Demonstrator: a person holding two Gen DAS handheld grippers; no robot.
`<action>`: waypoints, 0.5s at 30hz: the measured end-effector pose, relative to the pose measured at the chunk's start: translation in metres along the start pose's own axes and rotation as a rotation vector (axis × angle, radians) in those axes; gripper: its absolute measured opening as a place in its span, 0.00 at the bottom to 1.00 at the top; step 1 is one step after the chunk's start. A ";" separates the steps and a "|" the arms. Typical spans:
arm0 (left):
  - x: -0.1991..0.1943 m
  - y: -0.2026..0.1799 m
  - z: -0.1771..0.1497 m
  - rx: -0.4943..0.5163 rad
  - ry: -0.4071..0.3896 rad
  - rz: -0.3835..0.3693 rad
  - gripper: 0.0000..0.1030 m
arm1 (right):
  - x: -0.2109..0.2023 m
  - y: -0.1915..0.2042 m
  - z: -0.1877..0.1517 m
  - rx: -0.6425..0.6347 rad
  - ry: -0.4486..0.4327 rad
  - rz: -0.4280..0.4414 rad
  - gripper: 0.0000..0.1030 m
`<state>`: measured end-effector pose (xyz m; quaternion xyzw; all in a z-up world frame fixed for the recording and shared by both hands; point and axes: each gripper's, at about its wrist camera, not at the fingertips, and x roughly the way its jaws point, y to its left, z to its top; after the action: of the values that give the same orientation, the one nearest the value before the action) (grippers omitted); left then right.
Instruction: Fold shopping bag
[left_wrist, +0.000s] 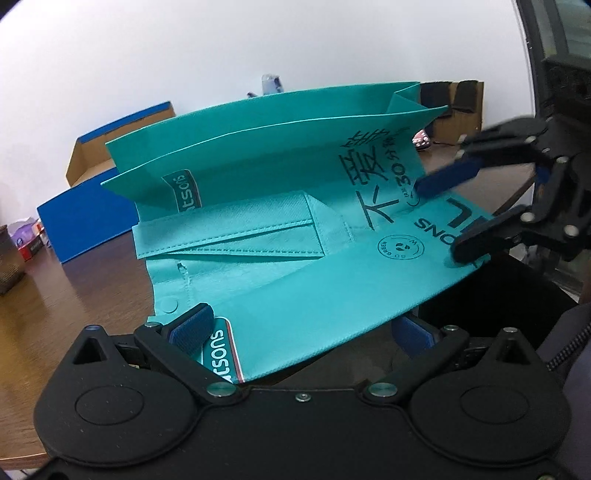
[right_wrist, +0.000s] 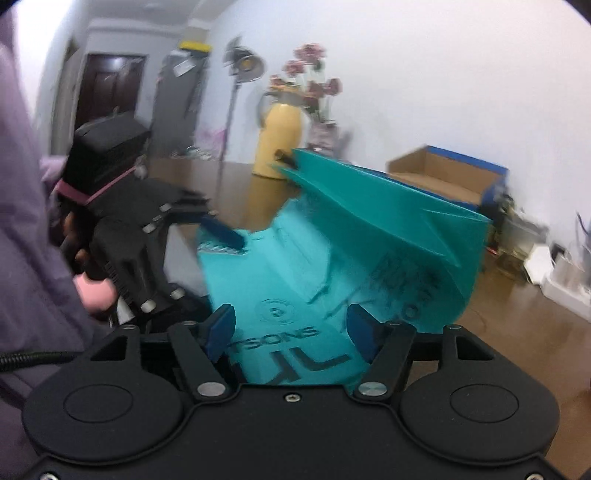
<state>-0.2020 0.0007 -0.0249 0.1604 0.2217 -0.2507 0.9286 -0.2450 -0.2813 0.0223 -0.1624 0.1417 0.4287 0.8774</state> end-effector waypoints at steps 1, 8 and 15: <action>0.000 0.002 0.002 -0.010 0.008 -0.006 0.99 | 0.004 0.002 -0.003 -0.006 0.020 0.026 0.68; 0.000 0.010 0.006 -0.035 0.019 -0.057 0.99 | 0.012 0.006 -0.022 -0.059 -0.054 -0.015 0.45; -0.021 0.032 -0.007 -0.082 -0.079 -0.235 1.00 | -0.011 -0.026 -0.028 0.097 -0.084 0.095 0.24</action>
<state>-0.2033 0.0379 -0.0147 0.0854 0.2124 -0.3548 0.9065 -0.2344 -0.3156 0.0054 -0.0947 0.1327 0.4689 0.8681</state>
